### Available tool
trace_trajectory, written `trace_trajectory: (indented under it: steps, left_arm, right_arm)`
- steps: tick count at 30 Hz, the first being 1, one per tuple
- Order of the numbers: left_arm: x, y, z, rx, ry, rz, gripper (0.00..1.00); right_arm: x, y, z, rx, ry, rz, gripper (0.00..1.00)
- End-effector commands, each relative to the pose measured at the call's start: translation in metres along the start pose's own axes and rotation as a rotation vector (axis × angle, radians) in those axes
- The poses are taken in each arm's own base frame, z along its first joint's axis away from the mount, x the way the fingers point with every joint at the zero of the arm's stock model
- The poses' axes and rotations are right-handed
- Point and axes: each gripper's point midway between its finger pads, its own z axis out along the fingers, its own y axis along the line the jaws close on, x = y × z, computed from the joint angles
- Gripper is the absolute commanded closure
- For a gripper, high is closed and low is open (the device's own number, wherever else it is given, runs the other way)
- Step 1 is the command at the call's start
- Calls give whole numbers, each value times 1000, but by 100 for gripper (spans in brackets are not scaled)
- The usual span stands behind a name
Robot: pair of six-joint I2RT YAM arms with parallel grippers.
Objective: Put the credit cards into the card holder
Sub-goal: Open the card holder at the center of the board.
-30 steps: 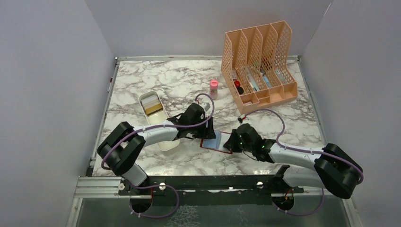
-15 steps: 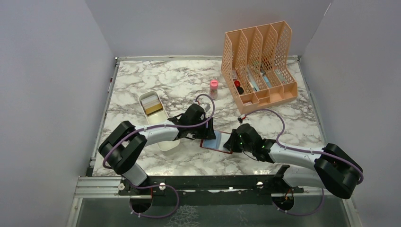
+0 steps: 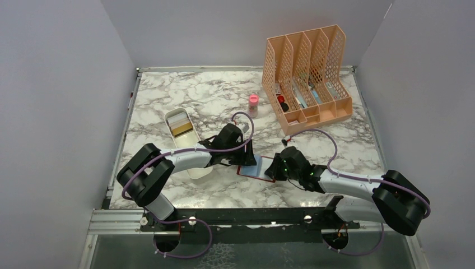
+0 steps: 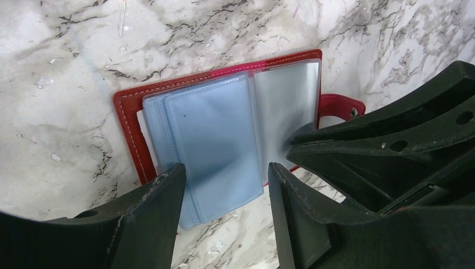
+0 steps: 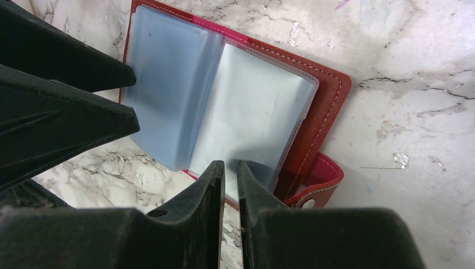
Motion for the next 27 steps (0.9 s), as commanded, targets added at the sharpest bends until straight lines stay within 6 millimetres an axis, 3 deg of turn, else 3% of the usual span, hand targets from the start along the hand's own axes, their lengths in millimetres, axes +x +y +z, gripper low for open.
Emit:
trace_trajectory:
  steps: [1,15,21,27]
  left_arm:
    - [1,-6,2,37,6,-6,41]
    - [0,-35,1,167,-3,-31,41]
    - [4,-27,4,131,4,-30,41]
    - [-11,-8,-6,-21,-41,28,41]
  right_arm:
    - [3,-5,-1,4,4,-15,81]
    - [2,-2,0,-12,2,-13,81]
    - [2,-1,-1,-15,3,-13,81]
    - [2,-2,-2,-13,1,-15,81]
